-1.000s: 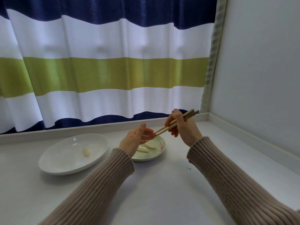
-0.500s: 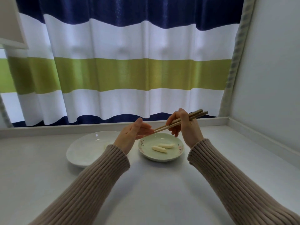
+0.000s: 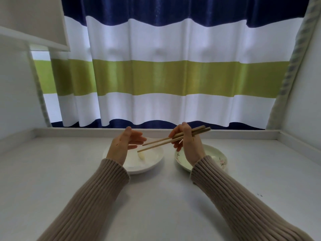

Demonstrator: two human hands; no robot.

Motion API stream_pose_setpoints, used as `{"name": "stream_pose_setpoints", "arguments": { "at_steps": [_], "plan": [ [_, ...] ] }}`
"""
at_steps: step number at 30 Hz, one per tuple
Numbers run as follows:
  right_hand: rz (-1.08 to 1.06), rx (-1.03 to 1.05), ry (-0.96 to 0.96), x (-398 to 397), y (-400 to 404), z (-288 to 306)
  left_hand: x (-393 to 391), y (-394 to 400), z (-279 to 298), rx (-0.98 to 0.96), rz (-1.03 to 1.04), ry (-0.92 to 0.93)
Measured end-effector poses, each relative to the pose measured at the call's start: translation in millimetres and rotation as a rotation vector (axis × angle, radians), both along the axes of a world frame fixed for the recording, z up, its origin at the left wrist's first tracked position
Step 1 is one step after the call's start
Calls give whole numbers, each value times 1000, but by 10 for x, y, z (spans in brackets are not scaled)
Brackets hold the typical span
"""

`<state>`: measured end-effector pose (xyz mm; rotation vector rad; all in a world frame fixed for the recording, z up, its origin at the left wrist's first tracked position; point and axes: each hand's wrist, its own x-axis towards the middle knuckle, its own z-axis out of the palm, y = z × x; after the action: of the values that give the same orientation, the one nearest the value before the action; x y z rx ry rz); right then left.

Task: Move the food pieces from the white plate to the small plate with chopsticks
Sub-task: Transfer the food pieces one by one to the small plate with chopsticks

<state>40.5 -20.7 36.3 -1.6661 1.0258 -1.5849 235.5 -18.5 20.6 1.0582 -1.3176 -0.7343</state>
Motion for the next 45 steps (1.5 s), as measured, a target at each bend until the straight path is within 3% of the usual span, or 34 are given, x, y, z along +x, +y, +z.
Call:
{"name": "stream_pose_setpoints", "arguments": {
  "at_steps": [5, 9, 13, 36, 45],
  "plan": [
    [-23, 8, -4, 83, -30, -141, 98, -7, -87, 0, 109, -268],
    [-44, 9, -1, 81, -18, -195, 21, 26, -147, -1, 75, -571],
    [-67, 1, 20, 67, -13, -227, -117, 35, -241, -27, -25, -754],
    [-44, -35, 103, 36, -1, -234, -174, 79, -223, -84, -36, -762],
    [-69, -80, 20, -7, 62, -104, -130, 52, -195, -140, -5, -588]
  ]
}}
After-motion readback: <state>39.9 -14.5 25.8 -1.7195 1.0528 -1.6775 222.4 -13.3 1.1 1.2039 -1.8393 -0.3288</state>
